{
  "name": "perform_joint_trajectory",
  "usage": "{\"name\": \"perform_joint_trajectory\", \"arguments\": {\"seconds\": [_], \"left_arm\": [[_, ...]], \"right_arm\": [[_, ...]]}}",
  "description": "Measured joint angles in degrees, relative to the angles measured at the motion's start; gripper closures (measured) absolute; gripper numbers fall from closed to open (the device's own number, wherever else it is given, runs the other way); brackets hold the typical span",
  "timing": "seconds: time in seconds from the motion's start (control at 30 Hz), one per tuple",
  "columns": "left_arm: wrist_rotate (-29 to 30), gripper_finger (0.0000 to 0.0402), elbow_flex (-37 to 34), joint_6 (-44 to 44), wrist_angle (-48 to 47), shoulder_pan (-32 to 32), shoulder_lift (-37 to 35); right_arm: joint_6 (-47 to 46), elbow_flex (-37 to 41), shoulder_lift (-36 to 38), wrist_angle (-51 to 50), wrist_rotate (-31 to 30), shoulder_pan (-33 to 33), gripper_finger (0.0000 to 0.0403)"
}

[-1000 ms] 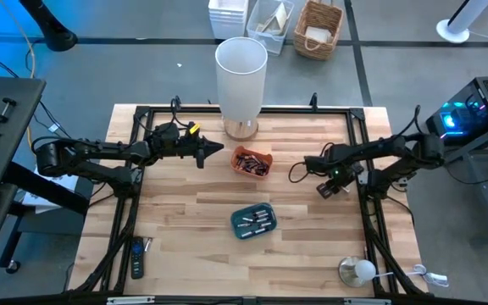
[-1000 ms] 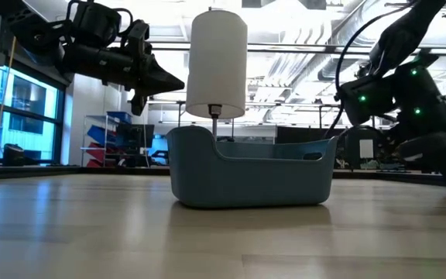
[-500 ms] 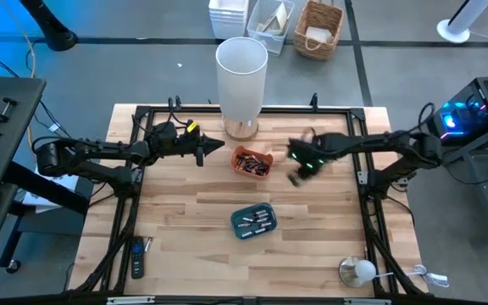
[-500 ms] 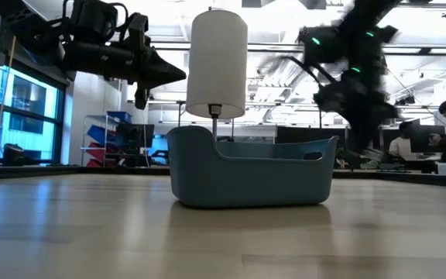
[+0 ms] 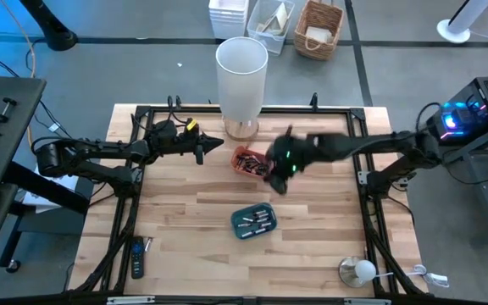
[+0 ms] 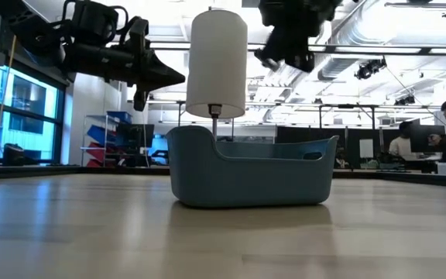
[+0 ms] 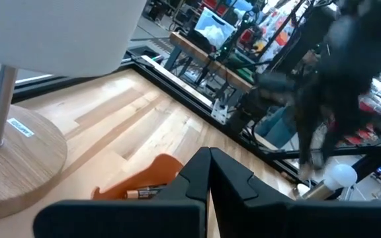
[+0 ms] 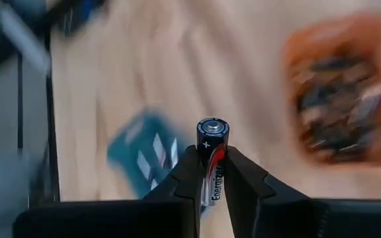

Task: Sort batteries
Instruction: Put the silver battery into the blue bin, then return to Home Position

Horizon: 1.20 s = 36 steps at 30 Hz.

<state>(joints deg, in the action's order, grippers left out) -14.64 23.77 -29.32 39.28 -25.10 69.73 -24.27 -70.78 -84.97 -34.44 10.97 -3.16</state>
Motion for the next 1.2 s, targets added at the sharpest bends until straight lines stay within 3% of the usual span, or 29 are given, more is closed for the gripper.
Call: {"name": "perform_joint_trajectory", "arguments": {"seconds": [0.23, 0.53, 0.63, 0.77, 0.93, 1.03, 1.2], "left_arm": [[-0.08, 0.0402, -0.02, 0.50, -2.72, 0.96, 0.00], [-0.07, 0.0401, -0.02, 2.01, -8.19, 2.20, 0.00], [-0.79, 0.0401, -0.02, 1.63, -9.61, 3.01, 0.00], [-9.15, 0.0401, -0.02, -0.87, -9.23, 2.95, -0.12], [-15.86, 0.0401, -1.53, -2.16, -6.88, 3.71, -5.56], [-10.72, 0.0401, -5.69, -4.82, -4.29, 5.20, -12.85], [3.98, 0.0402, -16.87, -9.91, 2.75, 9.46, -26.81]], "right_arm": [[2.20, 5.64, -6.78, 2.07, 4.17, 9.47, 0.0368], [1.33, 5.70, -18.18, 16.19, 10.25, 11.59, 0.0365], [-1.69, 5.56, -18.09, 17.14, 9.19, 11.76, 0.0315], [-2.39, 5.38, -17.45, 14.37, 9.08, 12.33, 0.0225], [-2.52, 0.16, -16.80, 1.86, 8.42, 12.26, 0.0159], [0.30, -5.33, -16.21, -7.80, 2.89, 12.07, 0.0155], [0.47, -12.67, -12.95, -21.31, -9.29, 10.81, 0.0164]]}}
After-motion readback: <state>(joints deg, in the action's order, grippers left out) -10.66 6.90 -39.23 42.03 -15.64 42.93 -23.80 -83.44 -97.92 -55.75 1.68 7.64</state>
